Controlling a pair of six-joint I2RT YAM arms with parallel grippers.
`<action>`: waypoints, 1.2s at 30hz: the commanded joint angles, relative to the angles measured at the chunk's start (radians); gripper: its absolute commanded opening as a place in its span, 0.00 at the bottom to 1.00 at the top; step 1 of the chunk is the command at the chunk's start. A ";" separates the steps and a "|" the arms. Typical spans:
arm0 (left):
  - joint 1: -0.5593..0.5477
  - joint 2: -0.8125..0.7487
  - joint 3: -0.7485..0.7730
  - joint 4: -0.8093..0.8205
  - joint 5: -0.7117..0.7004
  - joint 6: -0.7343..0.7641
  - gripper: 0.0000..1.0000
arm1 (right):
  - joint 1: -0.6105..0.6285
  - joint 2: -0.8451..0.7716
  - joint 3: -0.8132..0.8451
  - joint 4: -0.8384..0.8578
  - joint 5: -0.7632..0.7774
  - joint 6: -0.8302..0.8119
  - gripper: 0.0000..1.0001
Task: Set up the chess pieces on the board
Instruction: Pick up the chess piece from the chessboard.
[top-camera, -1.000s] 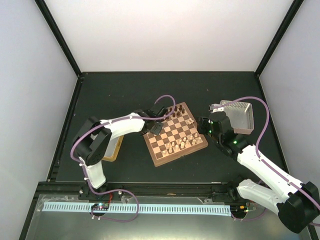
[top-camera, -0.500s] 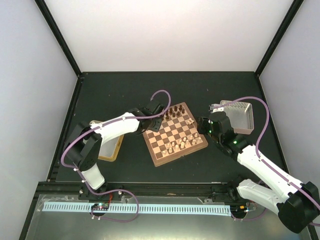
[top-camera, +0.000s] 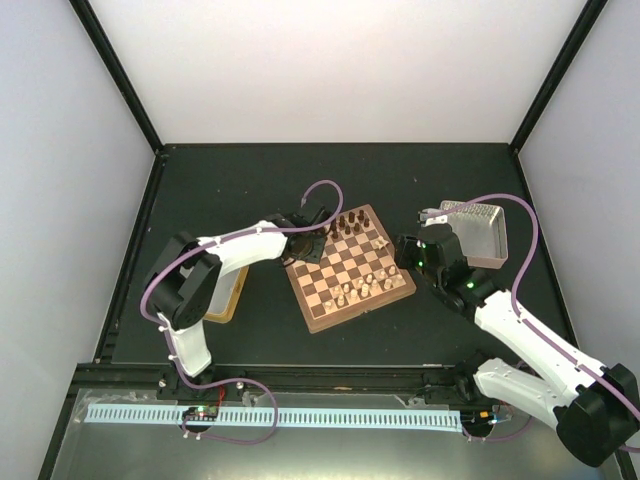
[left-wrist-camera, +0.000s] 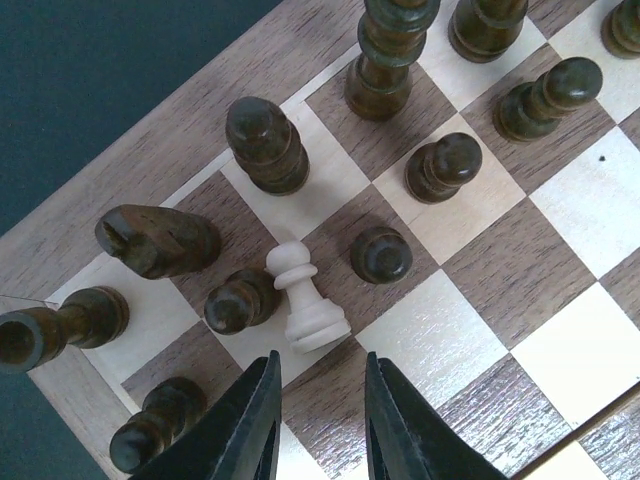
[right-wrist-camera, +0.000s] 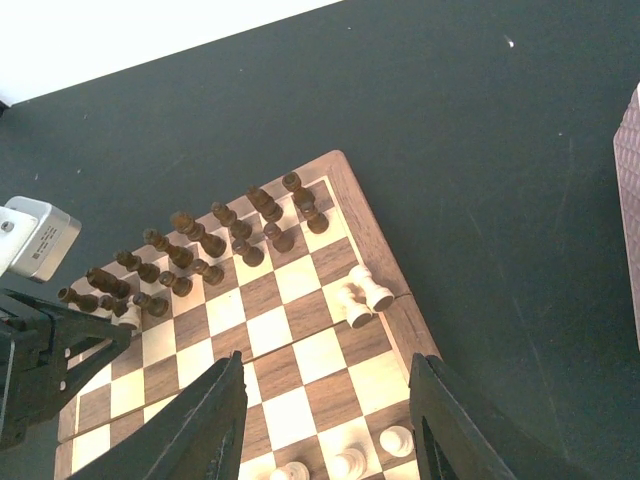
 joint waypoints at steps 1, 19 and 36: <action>0.008 0.017 0.043 0.020 0.008 -0.030 0.24 | -0.004 -0.021 -0.014 0.011 0.024 -0.001 0.47; 0.025 0.051 0.039 0.055 -0.007 -0.091 0.29 | -0.005 -0.023 -0.018 0.010 0.025 -0.004 0.47; 0.031 0.068 0.041 0.053 -0.015 -0.120 0.25 | -0.006 -0.024 -0.020 0.012 0.022 -0.004 0.46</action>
